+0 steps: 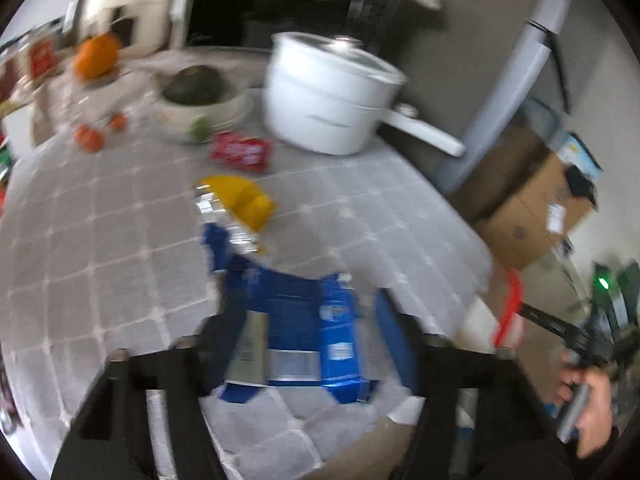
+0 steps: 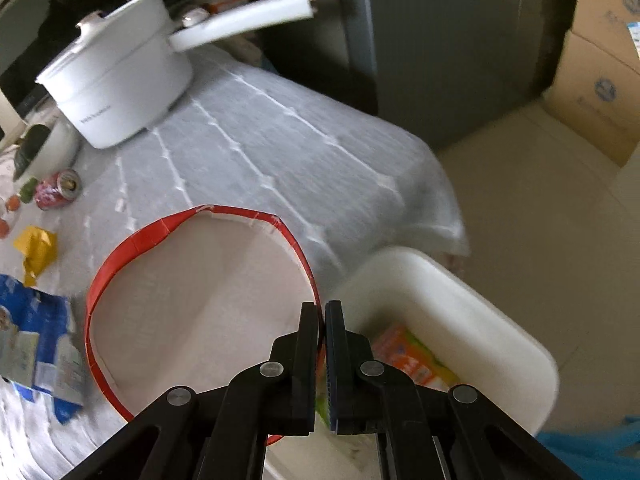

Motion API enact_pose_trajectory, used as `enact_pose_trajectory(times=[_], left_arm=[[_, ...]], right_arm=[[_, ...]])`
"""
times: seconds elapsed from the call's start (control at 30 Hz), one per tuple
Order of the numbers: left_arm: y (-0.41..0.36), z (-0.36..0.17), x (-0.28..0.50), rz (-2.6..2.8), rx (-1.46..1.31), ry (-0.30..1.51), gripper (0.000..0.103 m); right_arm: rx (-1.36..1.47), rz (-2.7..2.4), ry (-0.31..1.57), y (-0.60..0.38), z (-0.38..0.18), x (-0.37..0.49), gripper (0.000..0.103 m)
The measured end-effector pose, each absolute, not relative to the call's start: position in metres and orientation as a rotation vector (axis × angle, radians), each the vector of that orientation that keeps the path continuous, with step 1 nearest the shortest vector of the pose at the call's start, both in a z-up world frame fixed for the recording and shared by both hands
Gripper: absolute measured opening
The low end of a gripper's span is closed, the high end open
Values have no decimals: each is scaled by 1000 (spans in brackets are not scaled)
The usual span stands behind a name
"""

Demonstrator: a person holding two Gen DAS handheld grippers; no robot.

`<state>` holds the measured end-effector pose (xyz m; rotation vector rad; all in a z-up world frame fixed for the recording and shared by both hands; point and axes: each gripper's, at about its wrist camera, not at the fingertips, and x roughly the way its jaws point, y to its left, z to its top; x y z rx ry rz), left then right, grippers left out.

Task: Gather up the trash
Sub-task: 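Carry the blue box and lid over the bin and open both grippers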

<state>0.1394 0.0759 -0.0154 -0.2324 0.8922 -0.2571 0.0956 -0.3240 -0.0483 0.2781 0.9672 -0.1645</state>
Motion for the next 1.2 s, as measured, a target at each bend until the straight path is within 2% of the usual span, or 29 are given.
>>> enact_pose_trajectory(times=[0.2,0.3,0.4,0.43,0.47,0.67,1.07,1.2], left_arm=[[101,-57,157,-197,-278,1010,71],[107,-81,167,-224,-347,1081,65],[109,-99,171,-215,-367,1127,32],[109,-103,172,-218,-375,1141,15],[109,-106,172,-221,-375,1149,10],[89,-84,155,-323,-351,1091,3],[0,-34,131,-544,-295,982,2],[-40,-22,124,-616,-266,961,2]], right_arm=[[267,-162,979,-335,-51,91,2],[268,-157,985,-336,-53,91,2],[269,-154,998,-336,-56,92,2],[269,-154,1006,-336,-58,92,2],[269,-154,1014,-336,-59,93,2],[280,-184,1045,-347,-63,84,2],[263,-312,1149,-400,-86,60,3],[300,-323,1161,-413,-91,55,9]])
